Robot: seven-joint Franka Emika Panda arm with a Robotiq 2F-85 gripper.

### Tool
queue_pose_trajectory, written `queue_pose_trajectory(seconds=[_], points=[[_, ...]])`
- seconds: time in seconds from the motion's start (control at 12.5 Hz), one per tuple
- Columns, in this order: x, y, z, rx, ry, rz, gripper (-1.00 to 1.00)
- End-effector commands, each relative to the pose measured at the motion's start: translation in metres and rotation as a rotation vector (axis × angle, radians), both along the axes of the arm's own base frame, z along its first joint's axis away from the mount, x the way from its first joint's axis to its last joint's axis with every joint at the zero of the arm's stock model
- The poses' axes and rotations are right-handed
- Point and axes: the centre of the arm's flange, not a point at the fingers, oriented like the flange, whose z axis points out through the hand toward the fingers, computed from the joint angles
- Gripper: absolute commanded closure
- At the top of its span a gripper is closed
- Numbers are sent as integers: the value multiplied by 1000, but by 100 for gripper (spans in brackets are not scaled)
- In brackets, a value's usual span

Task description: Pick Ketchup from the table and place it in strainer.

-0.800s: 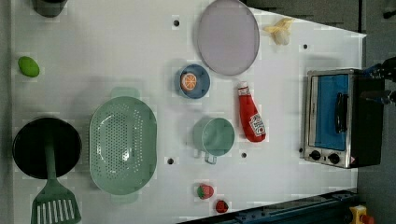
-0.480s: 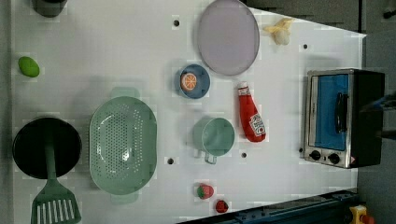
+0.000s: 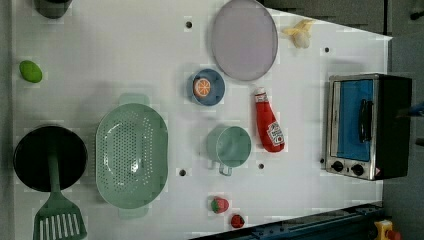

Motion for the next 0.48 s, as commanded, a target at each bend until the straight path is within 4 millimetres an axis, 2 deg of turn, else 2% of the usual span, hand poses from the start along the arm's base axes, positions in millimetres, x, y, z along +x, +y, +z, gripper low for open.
queue_pose_trajectory(seconds=[0.08,0.48], points=[[15,20,-98,51,137,249,-100],[10,25,-186,95,80,667,-100]])
